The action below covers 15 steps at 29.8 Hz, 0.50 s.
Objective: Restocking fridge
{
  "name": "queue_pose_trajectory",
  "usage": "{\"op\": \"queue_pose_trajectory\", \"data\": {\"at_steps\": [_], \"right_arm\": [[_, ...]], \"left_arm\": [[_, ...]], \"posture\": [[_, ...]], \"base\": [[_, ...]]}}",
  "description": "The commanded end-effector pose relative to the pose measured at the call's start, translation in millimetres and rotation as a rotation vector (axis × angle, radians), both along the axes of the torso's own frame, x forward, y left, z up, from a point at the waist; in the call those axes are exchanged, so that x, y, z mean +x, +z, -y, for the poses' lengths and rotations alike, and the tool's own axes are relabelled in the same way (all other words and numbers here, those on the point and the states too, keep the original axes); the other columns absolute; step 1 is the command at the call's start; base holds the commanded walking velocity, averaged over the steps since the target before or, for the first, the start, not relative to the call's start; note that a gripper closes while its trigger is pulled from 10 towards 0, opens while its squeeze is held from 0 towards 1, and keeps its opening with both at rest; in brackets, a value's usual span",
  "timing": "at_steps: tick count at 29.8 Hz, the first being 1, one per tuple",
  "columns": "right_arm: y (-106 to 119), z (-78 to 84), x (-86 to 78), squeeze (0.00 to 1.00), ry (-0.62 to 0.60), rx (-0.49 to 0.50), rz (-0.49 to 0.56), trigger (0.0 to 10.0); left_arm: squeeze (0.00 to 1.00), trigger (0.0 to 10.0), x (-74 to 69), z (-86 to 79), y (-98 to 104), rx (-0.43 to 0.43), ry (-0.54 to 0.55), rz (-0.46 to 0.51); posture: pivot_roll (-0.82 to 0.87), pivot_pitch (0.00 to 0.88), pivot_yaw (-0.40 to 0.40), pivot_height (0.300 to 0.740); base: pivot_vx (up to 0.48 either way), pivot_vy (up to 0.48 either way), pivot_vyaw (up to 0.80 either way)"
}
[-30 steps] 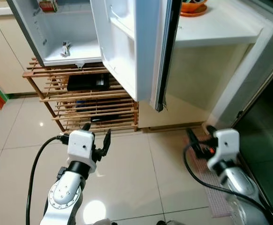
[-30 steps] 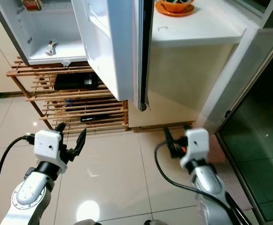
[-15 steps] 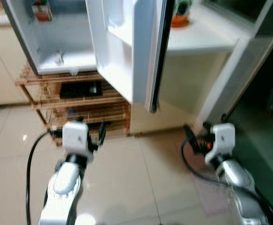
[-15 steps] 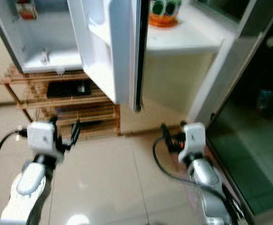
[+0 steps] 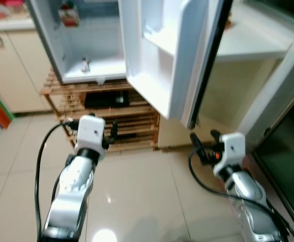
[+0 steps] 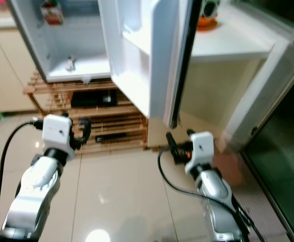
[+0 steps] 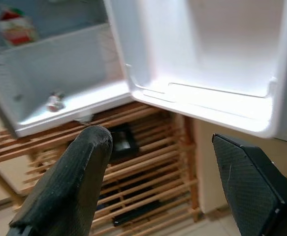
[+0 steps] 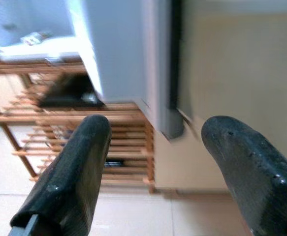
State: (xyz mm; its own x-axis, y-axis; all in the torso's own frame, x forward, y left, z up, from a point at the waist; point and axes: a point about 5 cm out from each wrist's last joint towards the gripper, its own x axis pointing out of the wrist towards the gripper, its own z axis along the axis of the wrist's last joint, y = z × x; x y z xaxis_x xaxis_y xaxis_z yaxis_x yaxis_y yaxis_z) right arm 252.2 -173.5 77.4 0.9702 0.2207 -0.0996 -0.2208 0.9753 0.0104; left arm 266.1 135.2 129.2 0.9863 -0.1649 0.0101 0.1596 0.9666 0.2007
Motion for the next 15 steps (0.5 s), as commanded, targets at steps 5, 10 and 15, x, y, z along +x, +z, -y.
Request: {"op": "queue_pose_trajectory", "data": {"at_steps": [5, 10, 15], "right_arm": [[4.6, -4.7, -0.1, 0.0, 0.006, 0.006, 0.013, 10.0], [4.2, -5.0, -0.1, 0.0, 0.004, 0.003, 0.011, 10.0], [2.9, -5.4, 0.4, 0.0, -0.003, 0.003, 0.006, 10.0]], "left_arm": [[0.0, 10.0, -1.3, 2.9, -1.1, 0.028, -0.016, -0.006], [0.0, 10.0, -0.9, 6.5, -1.4, 0.029, -0.028, -0.007], [0.0, 10.0, -0.1, 9.7, -0.7, 0.028, -0.044, -0.011]], "posture": [[-0.07, 0.038, 0.017, 0.74], [-0.08, 0.04, 0.018, 0.74], [-0.08, 0.042, 0.02, 0.74]], "base": [[0.435, 0.0, 0.0], [0.48, 0.0, 0.0], [0.48, 0.0, 0.0]]}}
